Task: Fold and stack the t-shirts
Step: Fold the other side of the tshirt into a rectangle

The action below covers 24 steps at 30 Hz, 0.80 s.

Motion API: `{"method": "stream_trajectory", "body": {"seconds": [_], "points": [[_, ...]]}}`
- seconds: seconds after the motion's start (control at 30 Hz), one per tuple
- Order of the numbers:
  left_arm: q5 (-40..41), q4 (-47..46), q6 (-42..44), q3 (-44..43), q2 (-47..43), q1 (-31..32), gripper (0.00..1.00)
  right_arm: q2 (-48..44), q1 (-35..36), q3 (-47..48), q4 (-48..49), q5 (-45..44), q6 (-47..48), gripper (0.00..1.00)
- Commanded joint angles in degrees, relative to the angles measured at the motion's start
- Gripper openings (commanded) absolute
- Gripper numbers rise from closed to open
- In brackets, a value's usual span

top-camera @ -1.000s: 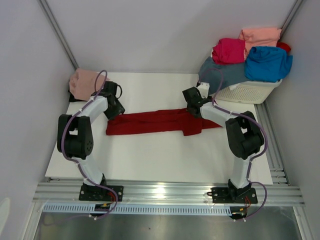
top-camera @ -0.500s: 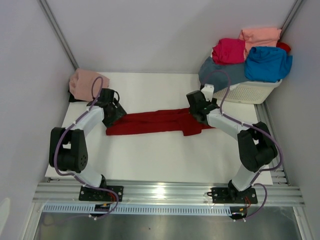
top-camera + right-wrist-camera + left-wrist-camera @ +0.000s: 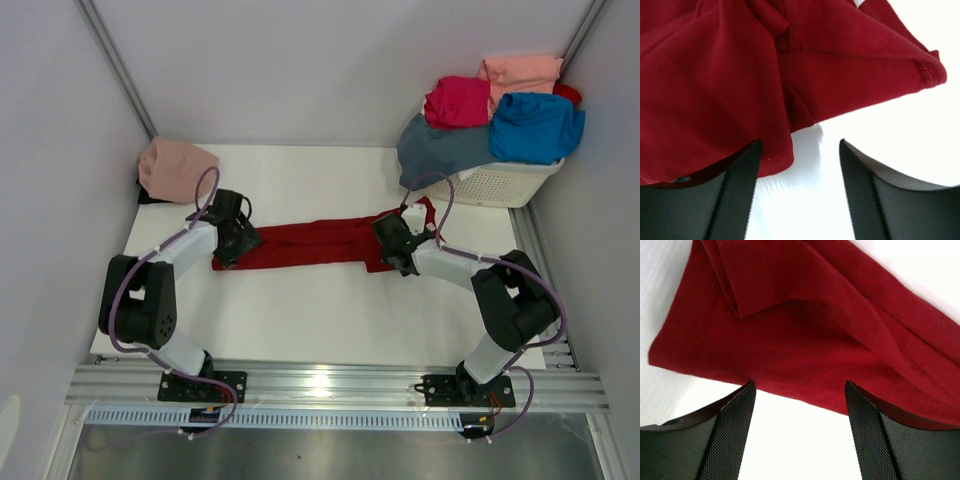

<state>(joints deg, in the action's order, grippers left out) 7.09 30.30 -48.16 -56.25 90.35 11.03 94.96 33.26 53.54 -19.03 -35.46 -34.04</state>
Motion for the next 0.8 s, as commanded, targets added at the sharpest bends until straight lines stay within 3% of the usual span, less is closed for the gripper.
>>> {"method": "stream_trajectory", "body": {"seconds": [0.0,0.37,0.5,0.53,0.6,0.77], "points": [[0.38,-0.77,-2.02,-0.09,0.53,0.84,0.75,-0.56,-0.47,0.95,2.94,-0.57,-0.77,0.64],[1.61,0.10,-1.94,0.96,-0.61,1.37,0.75,1.28,-3.19,1.31,7.68,1.45,2.14,0.35],[1.78,0.28,-1.76,1.23,-0.96,1.54,0.74,2.42,-4.95,1.48,8.56,3.29,1.96,0.07],[1.96,0.37,-1.67,1.32,-0.87,1.63,0.74,2.60,-5.22,1.57,8.74,3.29,2.05,0.04],[2.05,0.46,-1.67,1.32,-0.70,1.72,0.74,3.04,-5.83,1.83,9.44,3.21,2.31,0.00],[2.57,0.55,-1.58,1.76,-0.70,2.07,0.74,2.17,-6.71,2.62,9.01,3.29,2.49,0.00]]}}
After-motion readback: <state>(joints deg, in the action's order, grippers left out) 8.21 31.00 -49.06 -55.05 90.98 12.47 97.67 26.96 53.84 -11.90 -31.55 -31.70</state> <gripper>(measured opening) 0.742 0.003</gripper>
